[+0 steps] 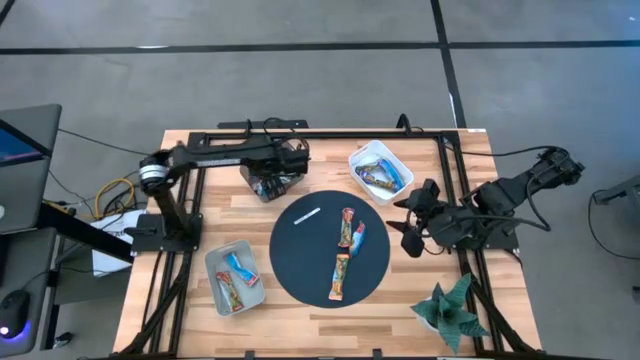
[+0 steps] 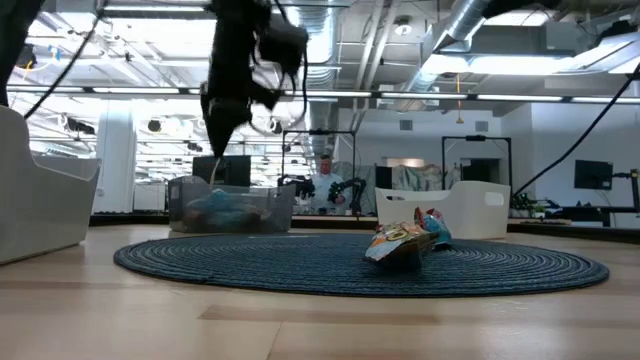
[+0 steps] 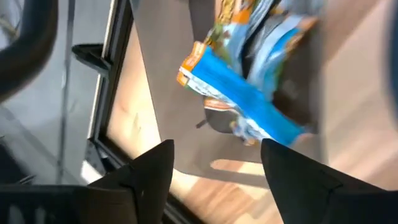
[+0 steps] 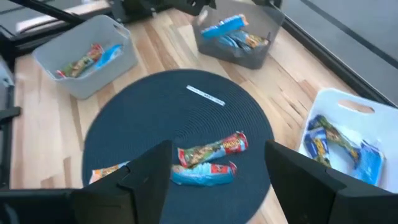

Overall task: Pick and place Granola Bars by type
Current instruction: Put the red granola bar into the gray bin

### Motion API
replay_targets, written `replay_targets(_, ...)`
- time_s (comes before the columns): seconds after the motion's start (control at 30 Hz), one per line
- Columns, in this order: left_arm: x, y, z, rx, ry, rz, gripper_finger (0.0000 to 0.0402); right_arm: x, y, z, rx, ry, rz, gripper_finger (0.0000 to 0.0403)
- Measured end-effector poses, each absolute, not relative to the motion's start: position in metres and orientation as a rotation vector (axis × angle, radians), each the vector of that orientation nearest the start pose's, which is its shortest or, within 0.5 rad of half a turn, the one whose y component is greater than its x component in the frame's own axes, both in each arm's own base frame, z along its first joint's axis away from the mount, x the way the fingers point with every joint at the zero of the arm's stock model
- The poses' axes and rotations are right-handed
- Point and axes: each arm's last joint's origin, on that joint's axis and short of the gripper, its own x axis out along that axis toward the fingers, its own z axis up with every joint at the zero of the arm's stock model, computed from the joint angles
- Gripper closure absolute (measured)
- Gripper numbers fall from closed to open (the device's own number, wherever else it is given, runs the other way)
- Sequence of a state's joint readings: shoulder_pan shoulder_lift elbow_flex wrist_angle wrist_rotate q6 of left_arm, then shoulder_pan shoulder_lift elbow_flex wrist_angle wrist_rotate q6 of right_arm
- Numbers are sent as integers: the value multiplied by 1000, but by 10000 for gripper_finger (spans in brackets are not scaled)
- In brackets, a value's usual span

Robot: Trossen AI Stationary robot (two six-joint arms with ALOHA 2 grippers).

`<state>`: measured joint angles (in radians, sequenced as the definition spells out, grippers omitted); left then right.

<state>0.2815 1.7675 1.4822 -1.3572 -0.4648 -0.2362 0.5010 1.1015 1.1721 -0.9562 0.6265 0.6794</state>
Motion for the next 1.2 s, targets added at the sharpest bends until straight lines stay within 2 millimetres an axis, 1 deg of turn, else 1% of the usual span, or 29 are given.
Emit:
replay_targets(0.13, 292, 73, 294, -68, 1384, 703, 168, 191, 81, 344, 154, 666, -333, 155)
replay_targets(0.27, 275, 32, 330, -119, 1181, 629, 168, 204, 79, 337, 160, 713, -325, 155)
replay_targets(0.4, 252, -11, 355, -116, 1032, 594, 168, 221, 78, 323, 152, 804, -288, 155)
replay_targets(0.5, 238, -37, 366, -126, 930, 585, 168, 236, 77, 308, 130, 901, -255, 155)
replay_targets(0.57, 232, -50, 370, -145, 872, 590, 168, 246, 74, 298, 125, 953, -262, 155)
replay_targets(0.63, 228, -62, 371, -172, 826, 597, 168, 256, 68, 287, 142, 990, -307, 155)
replay_targets(0.7, 225, -72, 372, -200, 788, 603, 168, 266, 60, 277, 190, 1016, -369, 155)
replay_targets(0.83, 227, -90, 366, -220, 752, 619, 168, 287, 43, 254, 325, 1077, -447, 155)
replay_targets(0.93, 231, -99, 361, -216, 745, 628, 168, 304, 34, 235, 383, 1115, -442, 155)
replay_targets(1.03, 234, -106, 355, -207, 755, 627, 168, 316, 24, 217, 416, 1154, -444, 155)
replay_targets(1.2, 236, -113, 351, -215, 759, 619, 168, 321, 8, 195, 433, 1246, -528, 155)
